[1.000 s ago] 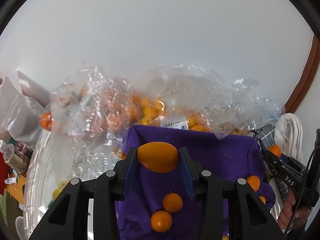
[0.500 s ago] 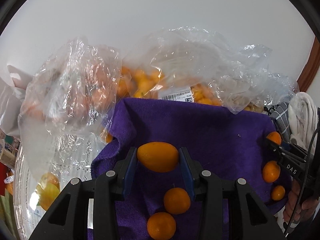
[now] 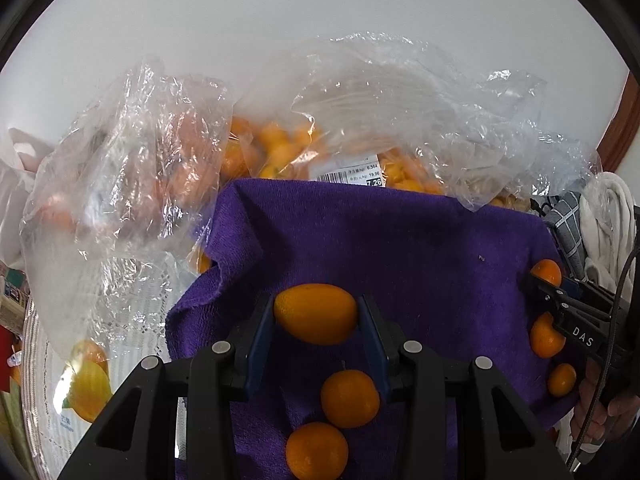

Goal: Organize fruits
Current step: 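Lower both held fruits onto the purple towel and open both tools, then grasp a loose large orange with the right tool while the left tool grasps a yellow-green fruit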

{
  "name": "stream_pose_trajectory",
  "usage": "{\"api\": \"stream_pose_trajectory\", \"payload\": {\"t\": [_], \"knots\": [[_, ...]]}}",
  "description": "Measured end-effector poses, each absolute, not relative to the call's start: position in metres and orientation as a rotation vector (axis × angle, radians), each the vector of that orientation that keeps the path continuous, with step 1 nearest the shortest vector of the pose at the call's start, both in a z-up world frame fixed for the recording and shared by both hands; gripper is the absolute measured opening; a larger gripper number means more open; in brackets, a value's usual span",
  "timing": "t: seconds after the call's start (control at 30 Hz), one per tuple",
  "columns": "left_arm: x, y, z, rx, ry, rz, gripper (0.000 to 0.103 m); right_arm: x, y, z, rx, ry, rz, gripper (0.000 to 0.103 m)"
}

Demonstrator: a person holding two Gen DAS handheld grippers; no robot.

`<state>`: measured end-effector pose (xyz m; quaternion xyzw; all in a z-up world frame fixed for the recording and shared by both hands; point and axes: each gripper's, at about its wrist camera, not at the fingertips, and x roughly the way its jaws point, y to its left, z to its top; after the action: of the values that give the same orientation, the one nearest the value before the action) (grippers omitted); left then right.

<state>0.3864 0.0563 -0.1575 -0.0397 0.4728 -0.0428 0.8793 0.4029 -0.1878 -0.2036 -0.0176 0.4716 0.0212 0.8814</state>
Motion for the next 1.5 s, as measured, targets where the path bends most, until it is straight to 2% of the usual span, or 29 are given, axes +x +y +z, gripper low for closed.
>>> {"api": "stream_pose_trajectory", "payload": {"t": [0.23, 0.3, 0.33, 0.4, 0.47, 0.73, 0.93, 1.03, 1.13, 1.2, 1.5], "knots": [[0.388, 0.044, -0.164, -0.069, 1.008, -0.107, 0.04, 0.402, -0.184, -0.2, -0.051, 0.969, 0.044, 0.043], [0.387, 0.041, -0.161, -0.062, 1.015, -0.11, 0.042, 0.398, -0.183, -0.194, -0.049, 0.959, 0.041, 0.05], [0.386, 0.04, -0.159, -0.06, 1.01, -0.112, 0.047, 0.395, -0.183, -0.189, -0.046, 0.951, 0.04, 0.052], [0.383, 0.039, -0.152, -0.063, 0.989, -0.117, 0.052, 0.39, -0.183, -0.18, -0.038, 0.94, 0.038, 0.062], [0.38, 0.042, -0.141, -0.069, 0.964, -0.12, 0.053, 0.382, -0.183, -0.169, -0.031, 0.919, 0.035, 0.065], [0.351, 0.047, -0.094, -0.069, 0.828, -0.101, 0.053, 0.34, -0.177, -0.143, -0.085, 0.867, -0.011, 0.067], [0.314, 0.061, -0.087, -0.078, 0.814, -0.106, 0.053, 0.309, -0.174, -0.141, -0.103, 0.905, -0.021, 0.067], [0.295, 0.07, -0.085, -0.095, 0.807, -0.101, 0.053, 0.297, -0.176, -0.144, -0.068, 0.937, -0.036, 0.073], [0.274, 0.075, -0.081, -0.092, 0.804, -0.114, 0.053, 0.282, -0.176, -0.142, -0.051, 0.923, -0.06, 0.074], [0.26, 0.077, -0.079, -0.084, 0.798, -0.11, 0.053, 0.268, -0.175, -0.139, -0.049, 0.92, -0.067, 0.083], [0.214, 0.1, -0.083, -0.098, 0.804, -0.072, 0.053, 0.216, -0.165, -0.131, -0.07, 0.835, 0.023, 0.088]]}}
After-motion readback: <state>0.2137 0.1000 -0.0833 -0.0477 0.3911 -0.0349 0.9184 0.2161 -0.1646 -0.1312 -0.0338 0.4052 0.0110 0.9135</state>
